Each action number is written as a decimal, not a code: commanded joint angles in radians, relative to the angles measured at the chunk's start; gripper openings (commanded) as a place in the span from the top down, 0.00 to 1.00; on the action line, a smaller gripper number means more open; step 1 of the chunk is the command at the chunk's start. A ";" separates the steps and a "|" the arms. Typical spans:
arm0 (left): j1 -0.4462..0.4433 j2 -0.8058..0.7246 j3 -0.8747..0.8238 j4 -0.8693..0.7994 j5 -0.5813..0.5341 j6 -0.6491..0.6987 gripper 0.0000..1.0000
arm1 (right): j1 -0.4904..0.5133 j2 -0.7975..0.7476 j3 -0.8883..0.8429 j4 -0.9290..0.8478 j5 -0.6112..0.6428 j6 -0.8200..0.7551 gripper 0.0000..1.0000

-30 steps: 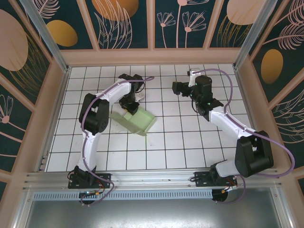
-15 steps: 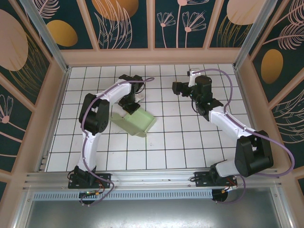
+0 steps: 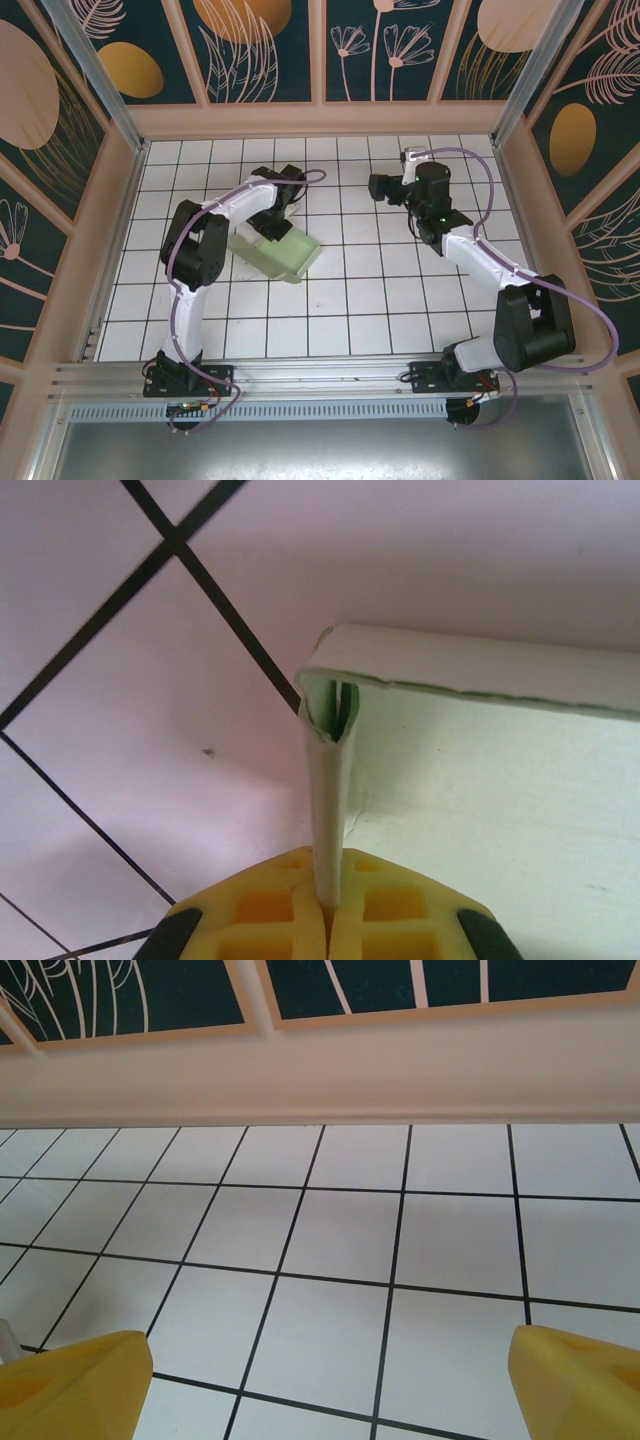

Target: Fold the paper box

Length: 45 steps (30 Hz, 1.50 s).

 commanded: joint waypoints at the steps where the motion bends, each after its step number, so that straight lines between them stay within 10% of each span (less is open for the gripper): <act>1: -0.004 0.040 -0.076 0.197 -0.014 -0.059 1.00 | -0.018 -0.018 -0.014 0.048 -0.016 -0.011 0.08; 22: -0.022 -0.008 -0.205 0.366 -0.012 -0.146 1.00 | -0.047 -0.056 -0.038 0.046 -0.042 0.015 0.09; 45: -0.004 -0.179 0.024 0.282 0.081 -0.150 0.46 | -0.050 -0.041 -0.041 0.052 -0.065 0.009 0.08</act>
